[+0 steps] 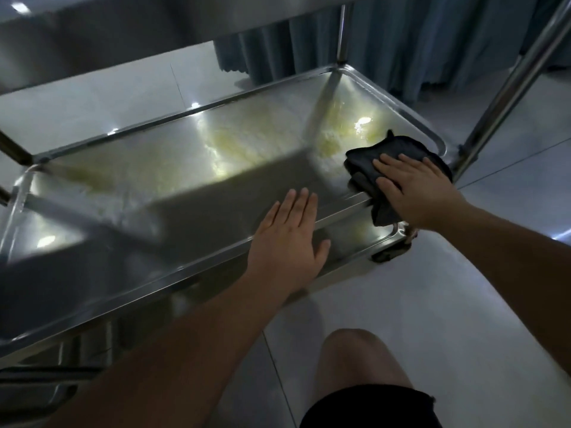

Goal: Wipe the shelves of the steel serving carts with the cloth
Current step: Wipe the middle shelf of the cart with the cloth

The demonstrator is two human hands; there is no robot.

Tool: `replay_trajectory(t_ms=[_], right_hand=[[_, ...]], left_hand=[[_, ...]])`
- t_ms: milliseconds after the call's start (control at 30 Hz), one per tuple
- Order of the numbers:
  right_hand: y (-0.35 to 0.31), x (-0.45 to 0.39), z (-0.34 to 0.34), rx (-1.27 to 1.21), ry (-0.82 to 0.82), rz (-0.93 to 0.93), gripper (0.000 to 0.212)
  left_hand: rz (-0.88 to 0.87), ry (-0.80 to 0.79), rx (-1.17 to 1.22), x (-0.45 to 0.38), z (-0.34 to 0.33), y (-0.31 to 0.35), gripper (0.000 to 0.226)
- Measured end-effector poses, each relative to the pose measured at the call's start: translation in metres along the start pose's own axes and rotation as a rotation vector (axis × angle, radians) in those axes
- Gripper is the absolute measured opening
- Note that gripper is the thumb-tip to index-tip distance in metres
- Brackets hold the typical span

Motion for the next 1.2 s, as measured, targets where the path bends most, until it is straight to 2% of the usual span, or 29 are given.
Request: replay_trajectory(t_ms=[333, 633, 767, 867, 1000, 1067, 1133, 1200], right_hand=[[0.037, -0.074, 0.01, 0.057, -0.156, -0.204, 0.07], [0.034, -0.146, 0.011, 0.085, -0.126, -0.125, 0.066], [0.022, -0.163, 0.006, 0.066, -0.086, -0.114, 0.073], [-0.025, -0.148, 0.002, 0.033, -0.078, -0.016, 0.076], [-0.104, -0.109, -0.011, 0.017, -0.123, 0.297, 0.07], [-0.111, -0.1, -0.017, 0.022, -0.147, 0.383, 0.068], [-0.091, -0.106, -0.01, 0.006, -0.142, 0.332, 0.065], [-0.055, -0.118, -0.002, 0.013, -0.103, 0.15, 0.063]], left_hand=[[-0.036, 0.006, 0.016, 0.004, 0.0, -0.006, 0.091], [-0.05, 0.036, 0.043, 0.006, 0.0, -0.01, 0.094], [-0.051, 0.038, 0.038, 0.005, 0.0, -0.007, 0.094], [-0.043, 0.024, 0.018, 0.005, 0.001, -0.006, 0.094], [-0.029, 0.026, 0.009, 0.003, -0.001, -0.004, 0.093], [-0.028, 0.034, 0.003, 0.004, -0.002, -0.004, 0.093], [-0.031, 0.033, 0.018, 0.004, -0.002, -0.005, 0.092], [-0.028, 0.033, 0.03, 0.005, 0.0, -0.006, 0.093]])
Point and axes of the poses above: each hand's wrist, its own x-axis away from the middle knuckle, its own z-axis out of the back of the hand, y = z × x, the point moved 1 cm from there along -x, towards the middle knuckle, and after that the axes turned 1 degree about y, right-handed, at the moved point
